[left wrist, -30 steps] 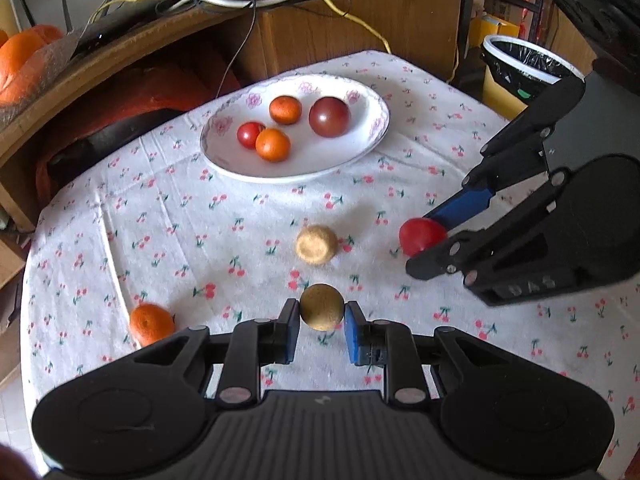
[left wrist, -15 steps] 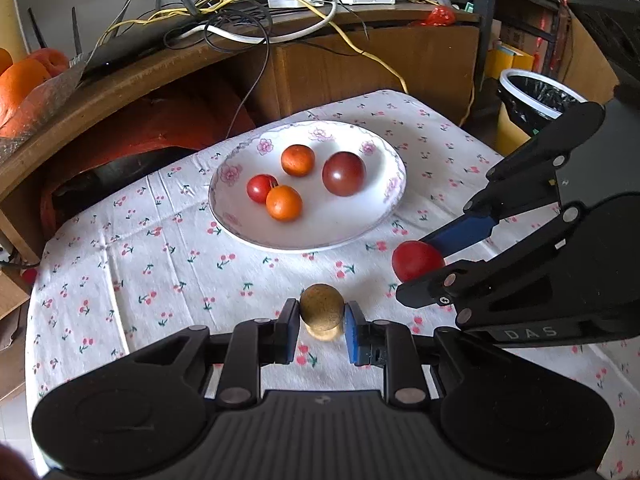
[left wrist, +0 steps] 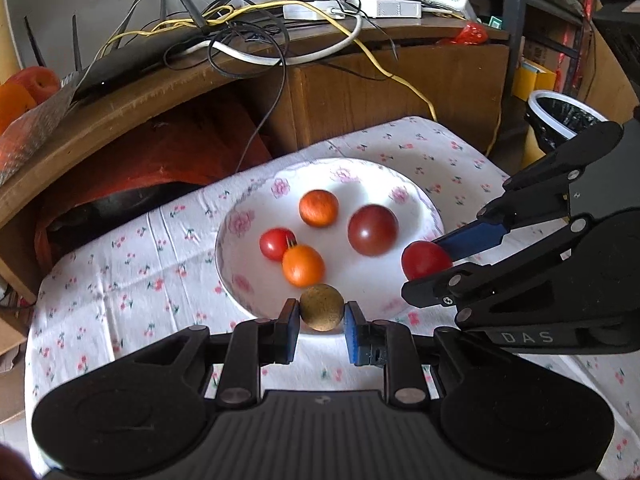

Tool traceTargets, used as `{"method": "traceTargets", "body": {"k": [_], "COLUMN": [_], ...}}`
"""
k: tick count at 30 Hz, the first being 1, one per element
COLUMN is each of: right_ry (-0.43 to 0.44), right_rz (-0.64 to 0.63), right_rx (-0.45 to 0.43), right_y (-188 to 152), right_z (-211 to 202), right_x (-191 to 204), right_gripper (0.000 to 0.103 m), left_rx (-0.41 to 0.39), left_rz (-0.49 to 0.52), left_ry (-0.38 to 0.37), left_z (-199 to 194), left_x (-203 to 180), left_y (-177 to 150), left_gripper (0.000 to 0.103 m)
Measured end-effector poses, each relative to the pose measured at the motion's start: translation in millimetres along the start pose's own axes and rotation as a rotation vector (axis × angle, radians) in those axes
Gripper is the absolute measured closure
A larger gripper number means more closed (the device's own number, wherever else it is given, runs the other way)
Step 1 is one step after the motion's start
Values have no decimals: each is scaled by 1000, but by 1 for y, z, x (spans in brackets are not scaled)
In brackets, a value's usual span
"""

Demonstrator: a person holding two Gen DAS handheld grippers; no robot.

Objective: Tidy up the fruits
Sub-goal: 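Carry the potato and red tomato into the white bowl and open both tools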

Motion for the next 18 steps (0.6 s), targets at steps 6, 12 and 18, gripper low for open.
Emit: {"method": "traceTargets", "body": {"k": [6, 12, 18], "right_ry": [-4, -11, -25], "right_rz": [15, 13, 5], "right_rx": [13, 21, 25], "right_y": [1, 2, 3], "right_z": [11, 21, 29], "right_x": [-7, -10, -13], "right_gripper": [78, 78, 78], "left_rx": [20, 30, 41], "left_rz": [6, -8, -9], "left_ry": [4, 2, 7], "left_z": [15, 25, 34], "left_x": [2, 5, 7], "left_y": [2, 0, 0], "left_gripper": [71, 71, 71]}}
Point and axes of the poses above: each gripper's, at about its wrist camera, not at the fingertips, and z roughly the way its jaws point, x to its left, y to its top, the point moved 10 cm from there along z, roughly the way its jaws point, and after that the axes turned 1 degree about z, right-handed, at the moved point
